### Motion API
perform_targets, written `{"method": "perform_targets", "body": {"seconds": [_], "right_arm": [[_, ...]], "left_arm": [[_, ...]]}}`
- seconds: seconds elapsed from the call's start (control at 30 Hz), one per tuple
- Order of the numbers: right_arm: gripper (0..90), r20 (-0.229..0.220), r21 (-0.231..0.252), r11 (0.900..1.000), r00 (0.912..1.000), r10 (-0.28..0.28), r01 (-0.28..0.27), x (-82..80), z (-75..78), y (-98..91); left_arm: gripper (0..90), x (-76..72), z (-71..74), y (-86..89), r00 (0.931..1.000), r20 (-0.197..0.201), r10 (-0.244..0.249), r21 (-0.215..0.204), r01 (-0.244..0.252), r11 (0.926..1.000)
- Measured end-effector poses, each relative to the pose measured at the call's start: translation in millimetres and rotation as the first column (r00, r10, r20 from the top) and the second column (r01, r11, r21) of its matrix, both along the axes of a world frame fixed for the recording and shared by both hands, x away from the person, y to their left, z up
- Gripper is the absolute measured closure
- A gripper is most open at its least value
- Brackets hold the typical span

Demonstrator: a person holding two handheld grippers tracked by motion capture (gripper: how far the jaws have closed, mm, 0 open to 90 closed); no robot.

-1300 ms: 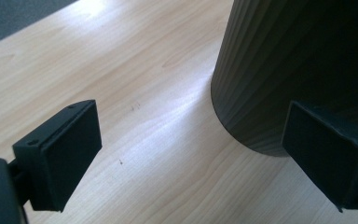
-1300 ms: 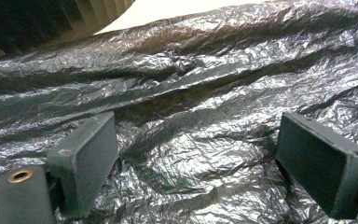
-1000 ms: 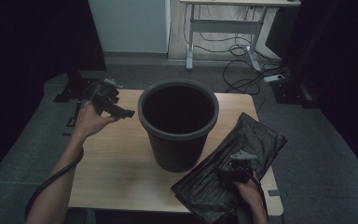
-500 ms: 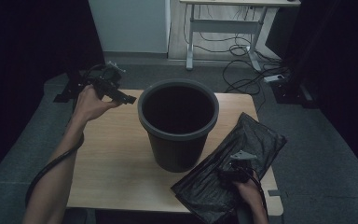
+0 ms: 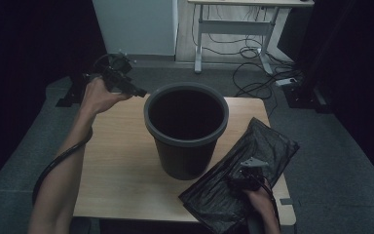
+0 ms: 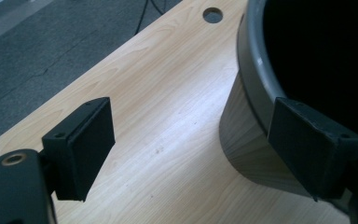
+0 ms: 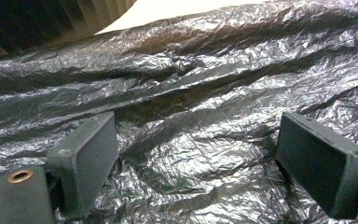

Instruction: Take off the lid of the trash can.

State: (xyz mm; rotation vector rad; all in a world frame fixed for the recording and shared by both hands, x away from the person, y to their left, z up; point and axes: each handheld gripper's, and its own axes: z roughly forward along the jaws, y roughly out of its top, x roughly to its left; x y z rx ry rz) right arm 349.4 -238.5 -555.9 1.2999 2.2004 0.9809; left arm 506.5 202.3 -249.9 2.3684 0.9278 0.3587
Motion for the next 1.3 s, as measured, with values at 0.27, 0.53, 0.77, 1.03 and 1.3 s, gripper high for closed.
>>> {"method": "perform_targets", "body": {"seconds": [0.27,0.53,0.77,1.03,1.3], "right_arm": [[12.1,-0.001,0.001,1.0,1.0,0.003,-0.003,-0.2,0.0,0.0],[12.1,-0.001,0.001,1.0,1.0,0.009,-0.009,-0.5,0.0,-0.1],[12.1,-0.001,0.002,0.9999,0.9999,0.013,-0.013,-0.8,0.1,-0.1],[12.1,-0.001,0.001,0.9999,0.9999,0.016,-0.016,-0.9,0.0,-0.2],[12.1,-0.001,0.001,0.9998,0.9998,0.018,-0.018,-1.0,0.0,-0.3]], "left_arm": [[19.8,6.1,-4.9,-22.9,0.9992,-0.006,-0.04,-0.008,0.04,0.9992],[38.3,13.9,-17.5,-43.5,0.9974,-0.04,-0.061,0.039,0.062,0.9973],[57.6,16.9,-22.8,-52.3,0.9931,-0.081,-0.085,0.029,0.088,0.9957],[71.7,14.3,-18.5,-60.6,0.9957,-0.062,-0.068,0.073,0.073,0.9947],[73.5,12.3,-6.9,-57.4,0.9981,-0.043,-0.044,0.01,0.044,0.999]]}}
